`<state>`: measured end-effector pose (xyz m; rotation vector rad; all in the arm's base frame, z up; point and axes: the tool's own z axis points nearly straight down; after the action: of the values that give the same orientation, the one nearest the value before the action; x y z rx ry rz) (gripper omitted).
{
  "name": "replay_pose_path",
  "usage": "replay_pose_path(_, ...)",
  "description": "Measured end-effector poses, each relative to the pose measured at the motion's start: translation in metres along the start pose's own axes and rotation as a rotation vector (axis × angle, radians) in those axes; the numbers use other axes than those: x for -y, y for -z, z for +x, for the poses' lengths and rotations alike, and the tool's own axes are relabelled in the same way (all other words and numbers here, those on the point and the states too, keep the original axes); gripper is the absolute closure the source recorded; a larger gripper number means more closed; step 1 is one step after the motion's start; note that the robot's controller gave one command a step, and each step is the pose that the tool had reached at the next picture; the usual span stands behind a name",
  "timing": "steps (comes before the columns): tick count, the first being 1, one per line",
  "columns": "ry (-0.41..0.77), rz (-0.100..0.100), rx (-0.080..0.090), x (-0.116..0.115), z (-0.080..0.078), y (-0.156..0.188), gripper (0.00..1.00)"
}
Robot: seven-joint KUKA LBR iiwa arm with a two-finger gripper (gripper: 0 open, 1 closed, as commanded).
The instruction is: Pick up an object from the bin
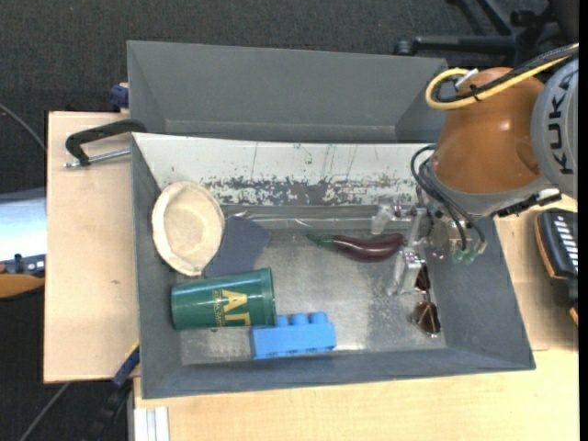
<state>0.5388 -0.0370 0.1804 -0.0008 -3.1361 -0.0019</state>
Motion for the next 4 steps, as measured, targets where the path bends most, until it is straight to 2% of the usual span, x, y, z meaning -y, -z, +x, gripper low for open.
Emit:
replay_pose_path(1,0.001,0.001,0.009,0.0,-0.002,0.004,0.0)
replay_pose_path(2,-0.102,-0.001,0.002,-0.012,-0.023,-0.069,1.0)
replay_pose_path(4,-0.115,0.0,0.004,-0.015,-0.025,-0.071,1.0)
